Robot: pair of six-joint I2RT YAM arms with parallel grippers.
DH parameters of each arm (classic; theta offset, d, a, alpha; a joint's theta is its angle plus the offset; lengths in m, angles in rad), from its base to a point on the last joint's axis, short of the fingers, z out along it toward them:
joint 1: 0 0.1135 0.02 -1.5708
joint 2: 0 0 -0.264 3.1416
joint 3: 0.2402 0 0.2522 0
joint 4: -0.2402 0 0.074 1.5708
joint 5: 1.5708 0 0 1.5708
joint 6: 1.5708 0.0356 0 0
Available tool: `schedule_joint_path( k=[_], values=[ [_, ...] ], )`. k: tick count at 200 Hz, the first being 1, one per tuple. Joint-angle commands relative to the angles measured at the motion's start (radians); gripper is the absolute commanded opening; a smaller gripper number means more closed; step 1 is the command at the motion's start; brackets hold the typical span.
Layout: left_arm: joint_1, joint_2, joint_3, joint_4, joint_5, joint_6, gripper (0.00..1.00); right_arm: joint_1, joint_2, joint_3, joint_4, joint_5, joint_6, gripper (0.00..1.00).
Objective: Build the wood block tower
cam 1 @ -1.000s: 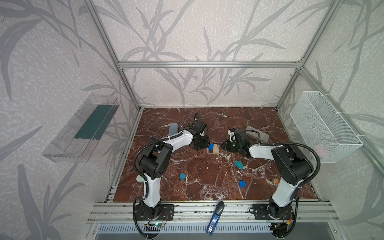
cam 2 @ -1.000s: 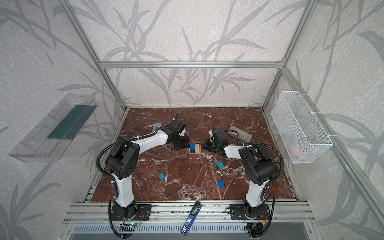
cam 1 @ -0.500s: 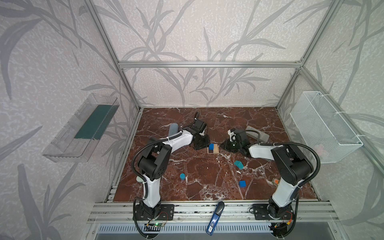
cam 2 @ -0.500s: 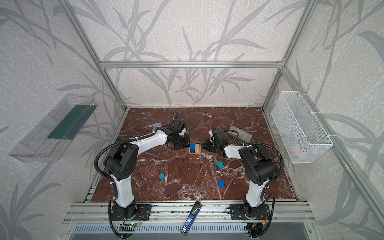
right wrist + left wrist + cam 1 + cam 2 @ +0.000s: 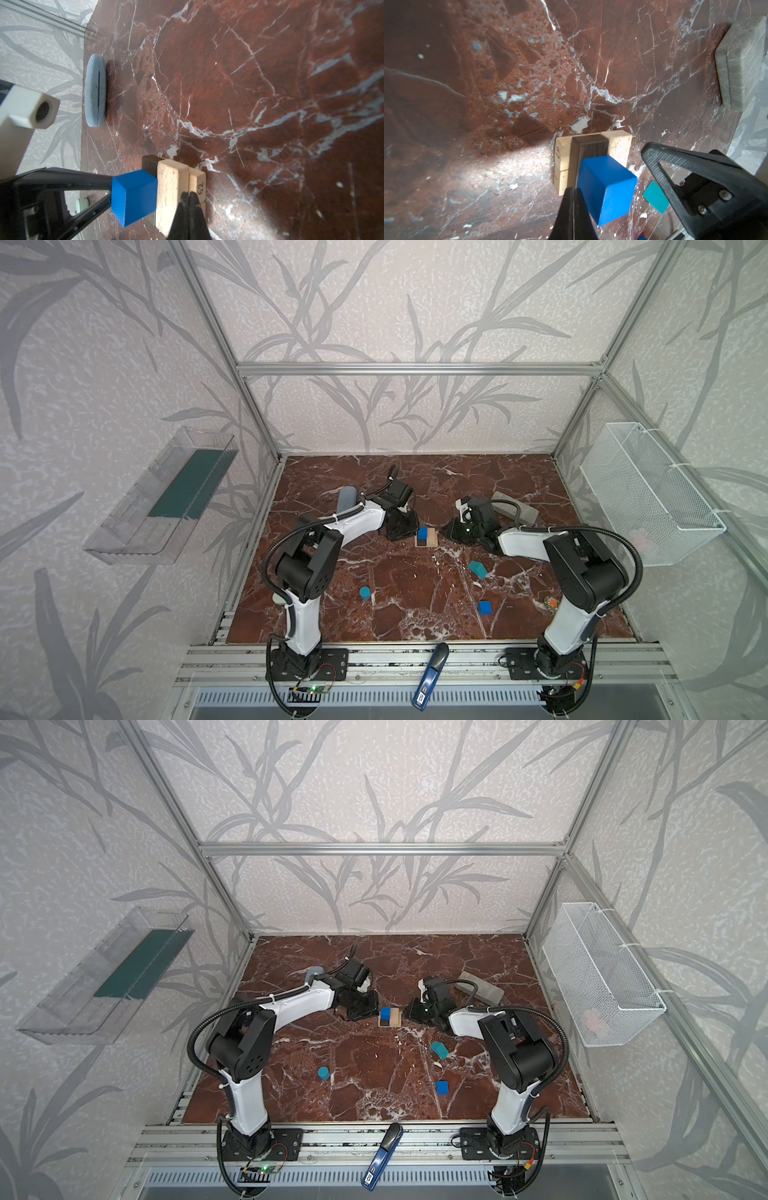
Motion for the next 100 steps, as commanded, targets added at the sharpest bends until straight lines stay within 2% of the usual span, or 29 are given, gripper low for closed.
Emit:
schedule_joint_path(
  k=[1, 100],
  values=[
    [-0.004, -0.064, -0.005, -0.032, -0.042, -0.011, 0.00, 0.020, -0.054, 0.021, -0.042, 0.018, -0.024, 0.00],
    [0.020, -0.141, 0.049, -0.058, -0.147, 0.013, 0.00, 0.072, -0.024, 0.081, -0.105, 0.036, -0.043, 0.00]
  ],
)
